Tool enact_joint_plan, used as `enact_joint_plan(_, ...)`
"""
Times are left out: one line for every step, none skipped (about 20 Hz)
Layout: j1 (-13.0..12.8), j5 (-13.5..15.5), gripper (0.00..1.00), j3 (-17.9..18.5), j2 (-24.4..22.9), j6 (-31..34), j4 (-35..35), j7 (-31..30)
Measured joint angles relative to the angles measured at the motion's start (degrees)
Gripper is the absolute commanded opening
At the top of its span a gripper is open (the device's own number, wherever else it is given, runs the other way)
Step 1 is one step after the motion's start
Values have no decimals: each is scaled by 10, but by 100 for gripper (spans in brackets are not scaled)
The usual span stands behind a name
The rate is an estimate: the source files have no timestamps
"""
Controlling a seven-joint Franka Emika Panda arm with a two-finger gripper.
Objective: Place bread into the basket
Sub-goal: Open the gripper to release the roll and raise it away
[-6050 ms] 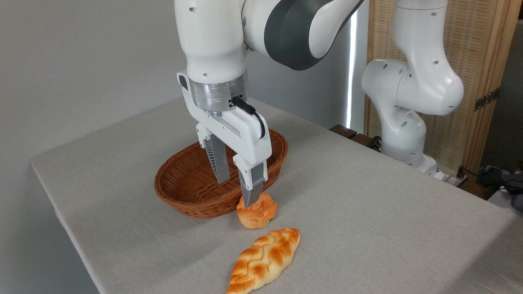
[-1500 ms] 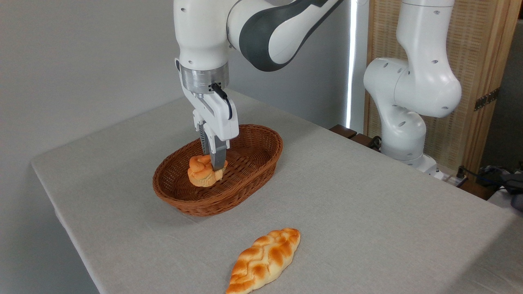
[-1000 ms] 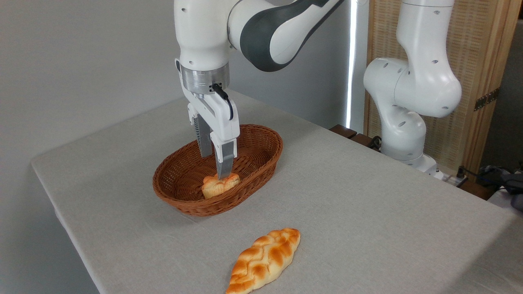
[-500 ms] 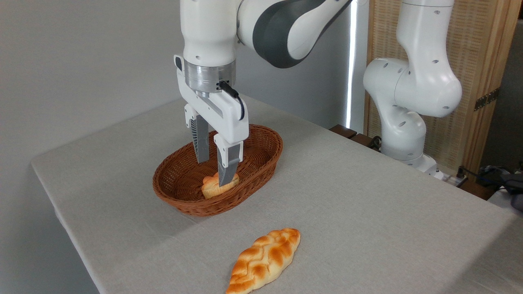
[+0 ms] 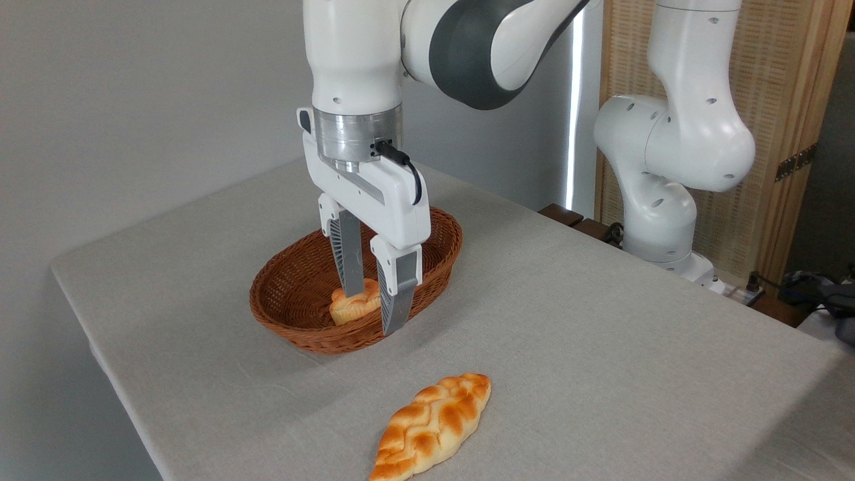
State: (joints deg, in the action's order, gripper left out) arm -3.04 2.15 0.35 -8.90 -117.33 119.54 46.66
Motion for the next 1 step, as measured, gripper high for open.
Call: enact_joint_plan(0,-1,100,0,1,0,0,0)
